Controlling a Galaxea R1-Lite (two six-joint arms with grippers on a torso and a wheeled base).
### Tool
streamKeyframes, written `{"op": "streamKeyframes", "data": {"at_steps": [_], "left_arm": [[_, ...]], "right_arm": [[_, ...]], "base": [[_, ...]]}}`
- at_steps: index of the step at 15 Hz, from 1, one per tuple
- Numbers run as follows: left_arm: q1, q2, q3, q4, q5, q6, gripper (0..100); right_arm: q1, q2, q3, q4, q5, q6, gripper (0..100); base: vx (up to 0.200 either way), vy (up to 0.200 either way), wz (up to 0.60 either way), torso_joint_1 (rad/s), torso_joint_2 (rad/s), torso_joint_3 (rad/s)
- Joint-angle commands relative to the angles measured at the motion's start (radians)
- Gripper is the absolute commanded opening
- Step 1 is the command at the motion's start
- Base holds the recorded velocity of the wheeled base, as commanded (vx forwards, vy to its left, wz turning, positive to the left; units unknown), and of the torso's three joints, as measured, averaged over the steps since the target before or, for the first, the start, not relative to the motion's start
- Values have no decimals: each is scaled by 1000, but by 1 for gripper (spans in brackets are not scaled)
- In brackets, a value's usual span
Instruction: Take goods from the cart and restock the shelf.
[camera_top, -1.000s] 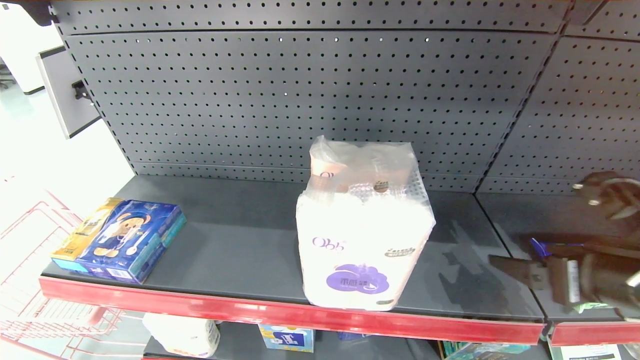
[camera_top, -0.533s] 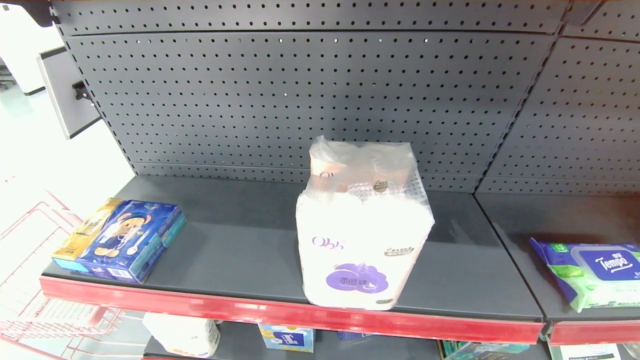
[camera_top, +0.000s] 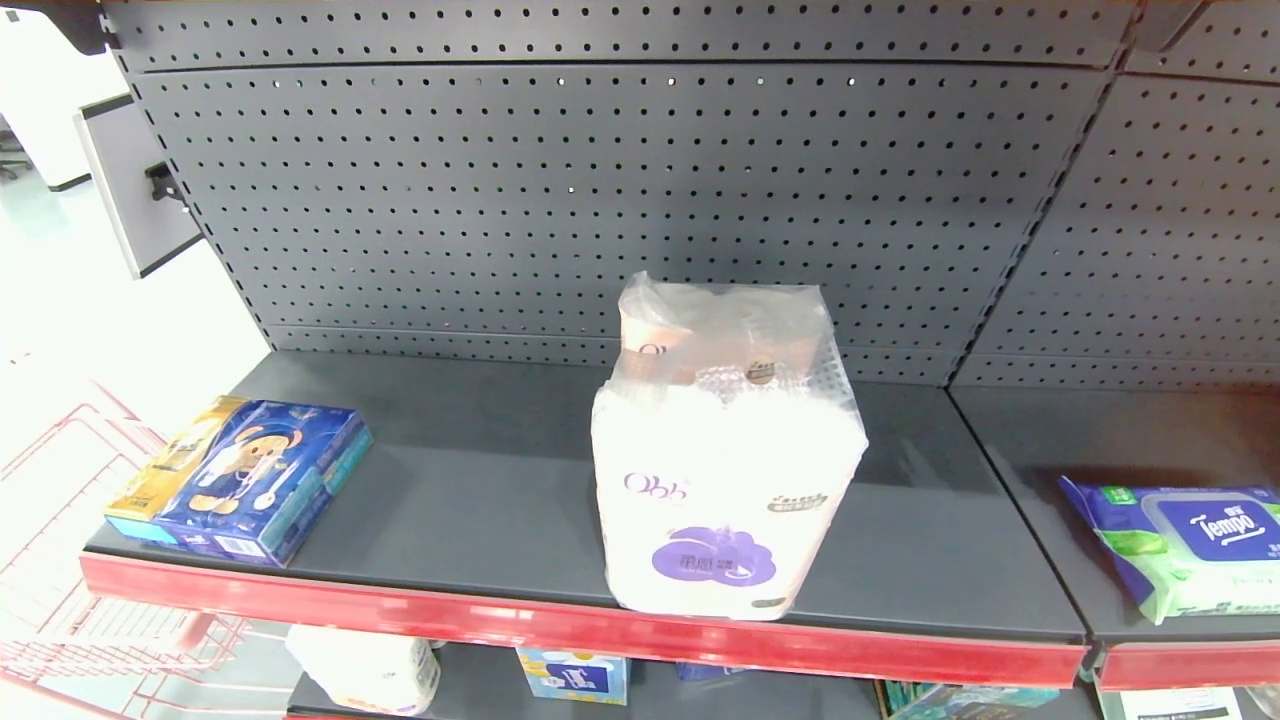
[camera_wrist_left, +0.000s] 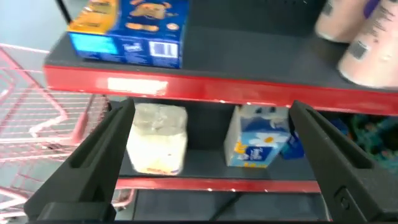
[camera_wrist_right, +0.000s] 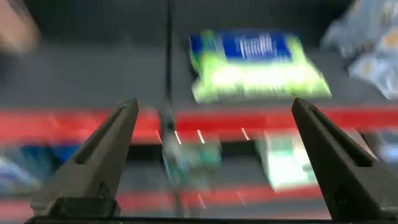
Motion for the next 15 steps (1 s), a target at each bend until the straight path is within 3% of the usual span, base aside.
{"op": "streamKeyframes", "data": {"at_steps": [1,3,4,5,7,8,9,10,11,12,13,15], "left_arm": [[1,-26,3,-2,13,3,100],[1,-26,3,-2,23,3,100],[1,-26,3,-2,61,9,100],[1,-26,7,-5,75,35,100],[1,-26,18,-30,95,54,100],[1,-26,50,-90,165,29,100],[1,-26,67,-129,161,15,100],[1,-26,73,-146,101,31,100],[1,-26,76,-154,1,58,100],[1,-26,76,-155,-31,64,100],[1,-26,76,-155,-52,68,100],[1,-26,76,-155,-16,68,100]], "right_arm": [[9,-29,68,-7,73,52,100],[10,-29,70,-1,103,40,100],[9,-29,68,5,109,55,100],[10,-22,67,22,130,92,100],[-34,-37,68,40,130,81,100],[-57,-120,70,42,156,63,100],[-57,-120,70,45,161,69,100],[-57,-120,70,45,167,58,100],[-57,-120,70,46,176,33,100],[-57,-120,70,48,179,21,100],[-57,-120,70,48,181,14,100],[-57,-120,71,48,181,17,100]], "base": [[0,0,0,0,0,0],[0,0,0,0,0,0],[0,0,0,0,0,0],[0,0,0,0,0,0],[0,0,0,0,0,0],[0,0,0,0,0,0],[0,0,0,0,0,0],[0,0,0,0,0,0],[0,0,0,0,0,0],[0,0,0,0,0,0],[0,0,0,0,0,0],[0,0,0,0,0,0]]}}
